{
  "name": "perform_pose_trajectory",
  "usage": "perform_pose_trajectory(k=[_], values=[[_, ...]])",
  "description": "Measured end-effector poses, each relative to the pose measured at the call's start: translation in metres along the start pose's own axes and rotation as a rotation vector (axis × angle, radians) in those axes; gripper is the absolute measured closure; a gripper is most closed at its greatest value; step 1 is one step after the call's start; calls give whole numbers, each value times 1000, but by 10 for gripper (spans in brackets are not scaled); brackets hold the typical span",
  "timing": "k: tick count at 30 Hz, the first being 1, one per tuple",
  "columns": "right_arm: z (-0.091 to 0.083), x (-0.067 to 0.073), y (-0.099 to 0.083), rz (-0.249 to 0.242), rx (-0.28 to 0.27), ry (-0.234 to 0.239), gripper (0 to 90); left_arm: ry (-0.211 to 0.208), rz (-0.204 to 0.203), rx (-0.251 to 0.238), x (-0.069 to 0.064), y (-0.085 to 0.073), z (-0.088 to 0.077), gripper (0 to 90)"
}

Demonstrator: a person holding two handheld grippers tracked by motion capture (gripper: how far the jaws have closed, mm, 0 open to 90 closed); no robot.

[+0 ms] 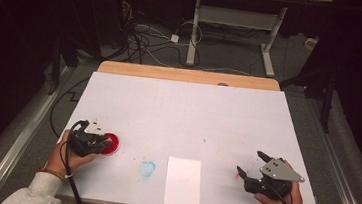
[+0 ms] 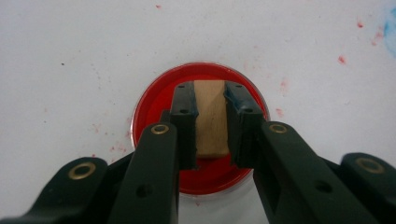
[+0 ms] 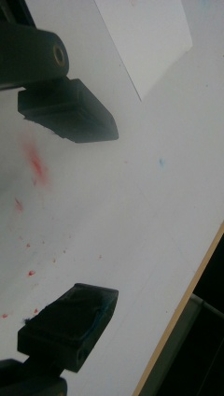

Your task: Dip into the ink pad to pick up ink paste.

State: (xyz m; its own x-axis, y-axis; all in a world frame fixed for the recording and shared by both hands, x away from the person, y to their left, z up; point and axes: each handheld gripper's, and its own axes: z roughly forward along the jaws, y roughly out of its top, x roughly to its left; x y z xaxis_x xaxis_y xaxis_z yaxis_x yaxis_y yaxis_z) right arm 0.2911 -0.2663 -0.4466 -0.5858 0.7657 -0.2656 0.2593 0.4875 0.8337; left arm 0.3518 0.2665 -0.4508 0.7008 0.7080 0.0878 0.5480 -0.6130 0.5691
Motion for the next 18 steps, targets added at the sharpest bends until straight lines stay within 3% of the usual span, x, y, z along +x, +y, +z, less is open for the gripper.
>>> perform_pose_trajectory(k=[8,13,18], values=[[2,1,-1,-4,9,5,200,30,-29,-161,3,9,-49,740],[1,1,-1,1,10,2,201,66,-21,-199,-1,15,-61,739],[2,2,-1,-3,15,6,201,69,-16,-215,-3,18,-70,740]])
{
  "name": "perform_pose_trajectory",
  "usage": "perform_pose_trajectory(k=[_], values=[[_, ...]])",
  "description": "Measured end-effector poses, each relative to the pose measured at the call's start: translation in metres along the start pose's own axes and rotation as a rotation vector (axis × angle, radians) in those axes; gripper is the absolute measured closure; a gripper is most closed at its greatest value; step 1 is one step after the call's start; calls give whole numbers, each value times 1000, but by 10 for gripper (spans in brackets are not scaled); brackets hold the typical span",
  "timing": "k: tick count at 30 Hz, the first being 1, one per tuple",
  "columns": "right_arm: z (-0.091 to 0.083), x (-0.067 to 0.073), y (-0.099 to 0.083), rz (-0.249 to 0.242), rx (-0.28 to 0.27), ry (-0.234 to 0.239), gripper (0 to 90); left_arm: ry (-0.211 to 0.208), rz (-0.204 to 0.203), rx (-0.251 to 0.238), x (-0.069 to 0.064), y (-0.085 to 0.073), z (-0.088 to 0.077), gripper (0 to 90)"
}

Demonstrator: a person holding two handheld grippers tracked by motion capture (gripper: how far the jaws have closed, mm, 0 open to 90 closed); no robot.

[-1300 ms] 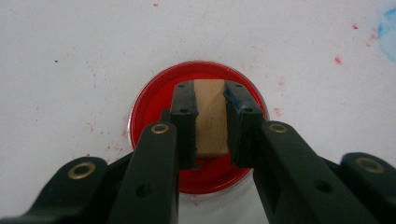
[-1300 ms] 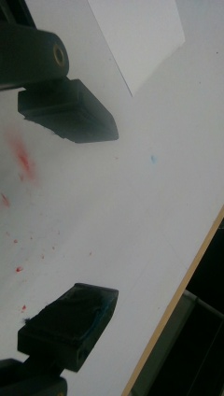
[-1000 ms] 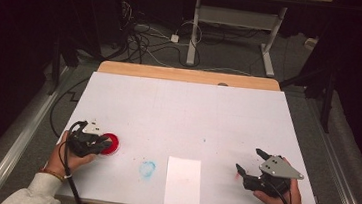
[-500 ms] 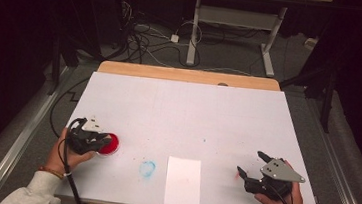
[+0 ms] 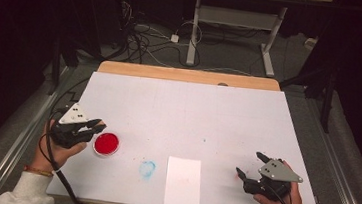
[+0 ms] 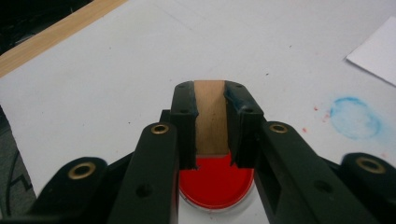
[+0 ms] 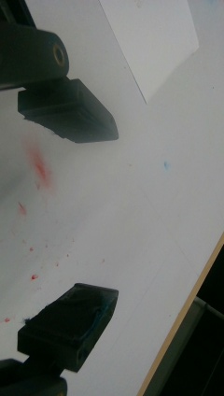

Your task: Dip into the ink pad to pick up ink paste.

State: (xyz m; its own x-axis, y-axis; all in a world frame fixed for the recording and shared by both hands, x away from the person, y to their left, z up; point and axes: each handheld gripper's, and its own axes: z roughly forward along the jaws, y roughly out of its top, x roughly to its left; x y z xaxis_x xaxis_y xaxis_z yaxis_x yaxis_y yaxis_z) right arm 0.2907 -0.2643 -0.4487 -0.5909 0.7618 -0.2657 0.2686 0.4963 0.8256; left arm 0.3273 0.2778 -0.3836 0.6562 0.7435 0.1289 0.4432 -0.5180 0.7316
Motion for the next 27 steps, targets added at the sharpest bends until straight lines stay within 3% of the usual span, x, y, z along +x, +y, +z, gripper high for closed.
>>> perform_pose_trajectory(k=[9,16,27], values=[[-1,0,0,-3,-2,-2,200,-7,12,30,-2,0,6,739],[0,0,0,-7,0,-1,200,-34,16,136,0,-11,36,739],[-1,0,0,-8,2,-1,197,-74,5,247,2,-30,67,739]])
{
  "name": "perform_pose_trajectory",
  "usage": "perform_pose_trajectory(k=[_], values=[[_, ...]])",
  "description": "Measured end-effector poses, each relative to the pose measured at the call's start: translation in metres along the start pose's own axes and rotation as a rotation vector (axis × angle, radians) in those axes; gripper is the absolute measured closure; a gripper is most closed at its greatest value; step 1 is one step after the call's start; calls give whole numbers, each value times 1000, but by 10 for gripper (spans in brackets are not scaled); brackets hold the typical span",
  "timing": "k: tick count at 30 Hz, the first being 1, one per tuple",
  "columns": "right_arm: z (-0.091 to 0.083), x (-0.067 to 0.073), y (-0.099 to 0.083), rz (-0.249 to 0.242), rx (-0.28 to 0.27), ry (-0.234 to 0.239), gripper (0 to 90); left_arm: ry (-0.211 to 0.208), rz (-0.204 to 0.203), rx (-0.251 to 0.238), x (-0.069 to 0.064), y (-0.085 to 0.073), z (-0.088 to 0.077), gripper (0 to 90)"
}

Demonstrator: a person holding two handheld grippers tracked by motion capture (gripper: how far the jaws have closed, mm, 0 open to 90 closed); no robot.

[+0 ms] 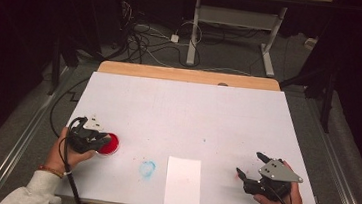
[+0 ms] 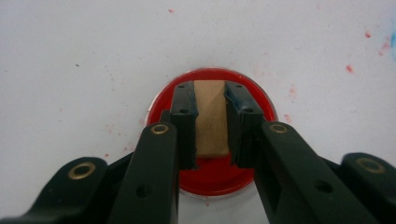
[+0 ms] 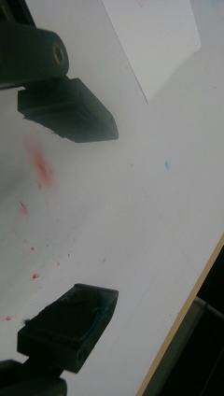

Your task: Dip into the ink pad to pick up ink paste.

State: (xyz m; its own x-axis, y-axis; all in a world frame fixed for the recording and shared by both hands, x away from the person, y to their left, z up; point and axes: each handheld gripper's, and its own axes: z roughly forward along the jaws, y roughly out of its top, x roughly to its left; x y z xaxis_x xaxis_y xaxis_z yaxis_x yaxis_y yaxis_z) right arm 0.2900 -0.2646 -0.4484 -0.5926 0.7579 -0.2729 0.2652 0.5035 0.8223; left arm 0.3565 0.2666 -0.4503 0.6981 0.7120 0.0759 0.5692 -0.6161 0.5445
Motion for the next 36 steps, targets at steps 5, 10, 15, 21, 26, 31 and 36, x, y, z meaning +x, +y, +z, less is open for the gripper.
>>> perform_pose_trajectory(k=[5,10,15,21,26,31,36], values=[[1,0,0,3,1,2,197,-9,-17,-3,1,0,2,740],[0,0,0,-1,0,3,214,-4,-28,-1,0,-1,3,741],[3,0,3,-3,1,6,209,-14,-44,-13,2,-3,4,741],[7,0,3,-4,12,15,210,-32,-45,-20,5,-4,4,741],[7,-1,3,1,11,13,211,-24,-43,-19,3,-4,4,741],[9,-1,4,1,15,16,211,-14,-41,-10,1,-3,5,741],[10,0,3,4,18,18,210,-13,-47,-16,1,-4,5,742]])
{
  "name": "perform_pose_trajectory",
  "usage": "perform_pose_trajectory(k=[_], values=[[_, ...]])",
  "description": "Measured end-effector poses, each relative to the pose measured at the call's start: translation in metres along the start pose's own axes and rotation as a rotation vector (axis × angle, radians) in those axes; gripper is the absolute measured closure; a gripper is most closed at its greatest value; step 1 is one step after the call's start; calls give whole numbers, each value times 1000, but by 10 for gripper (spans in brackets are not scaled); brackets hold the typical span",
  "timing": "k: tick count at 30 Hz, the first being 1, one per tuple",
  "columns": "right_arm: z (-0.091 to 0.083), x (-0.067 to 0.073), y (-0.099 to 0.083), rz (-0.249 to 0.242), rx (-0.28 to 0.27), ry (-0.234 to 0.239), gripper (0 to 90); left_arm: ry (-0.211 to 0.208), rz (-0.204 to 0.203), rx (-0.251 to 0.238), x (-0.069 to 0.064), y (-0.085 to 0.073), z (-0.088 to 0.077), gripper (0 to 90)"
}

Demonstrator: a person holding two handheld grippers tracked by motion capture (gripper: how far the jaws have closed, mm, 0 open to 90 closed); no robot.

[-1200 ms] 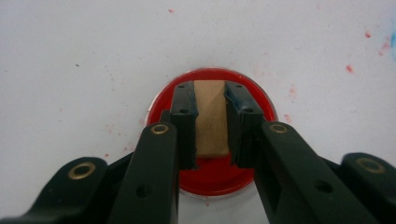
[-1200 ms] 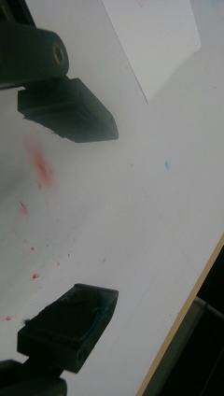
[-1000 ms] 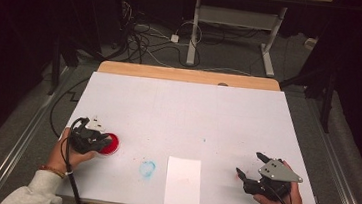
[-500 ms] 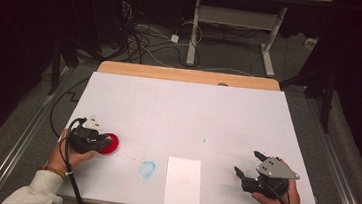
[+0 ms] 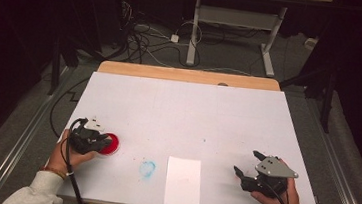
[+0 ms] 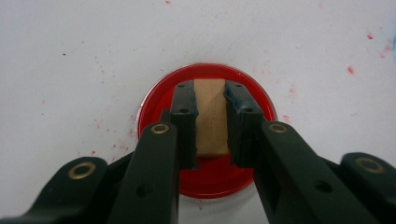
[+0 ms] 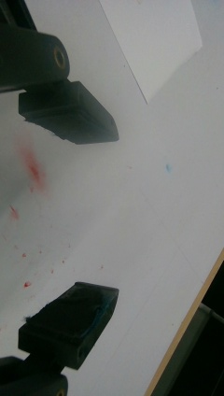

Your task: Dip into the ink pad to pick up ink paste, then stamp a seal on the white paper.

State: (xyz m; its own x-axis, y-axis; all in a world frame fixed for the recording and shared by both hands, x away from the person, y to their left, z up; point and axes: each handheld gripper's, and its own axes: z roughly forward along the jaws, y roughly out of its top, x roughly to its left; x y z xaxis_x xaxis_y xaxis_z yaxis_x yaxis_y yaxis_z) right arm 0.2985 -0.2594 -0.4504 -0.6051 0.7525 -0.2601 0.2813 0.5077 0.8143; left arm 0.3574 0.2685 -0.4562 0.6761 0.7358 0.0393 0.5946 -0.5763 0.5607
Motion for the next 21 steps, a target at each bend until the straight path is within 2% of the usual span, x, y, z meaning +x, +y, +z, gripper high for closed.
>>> perform_pose_trajectory(k=[7,11,13,17,21], values=[[1,0,3,-2,-3,11,210,21,-10,-3,-3,0,0,741],[2,1,1,-8,2,16,210,52,12,11,-7,3,-2,741],[0,0,0,-8,1,12,210,54,8,8,-8,3,-2,741],[-3,0,1,3,-8,12,210,55,0,-23,-7,6,-8,741],[-6,2,-2,-12,-4,14,205,64,9,-87,-10,13,-23,741]])
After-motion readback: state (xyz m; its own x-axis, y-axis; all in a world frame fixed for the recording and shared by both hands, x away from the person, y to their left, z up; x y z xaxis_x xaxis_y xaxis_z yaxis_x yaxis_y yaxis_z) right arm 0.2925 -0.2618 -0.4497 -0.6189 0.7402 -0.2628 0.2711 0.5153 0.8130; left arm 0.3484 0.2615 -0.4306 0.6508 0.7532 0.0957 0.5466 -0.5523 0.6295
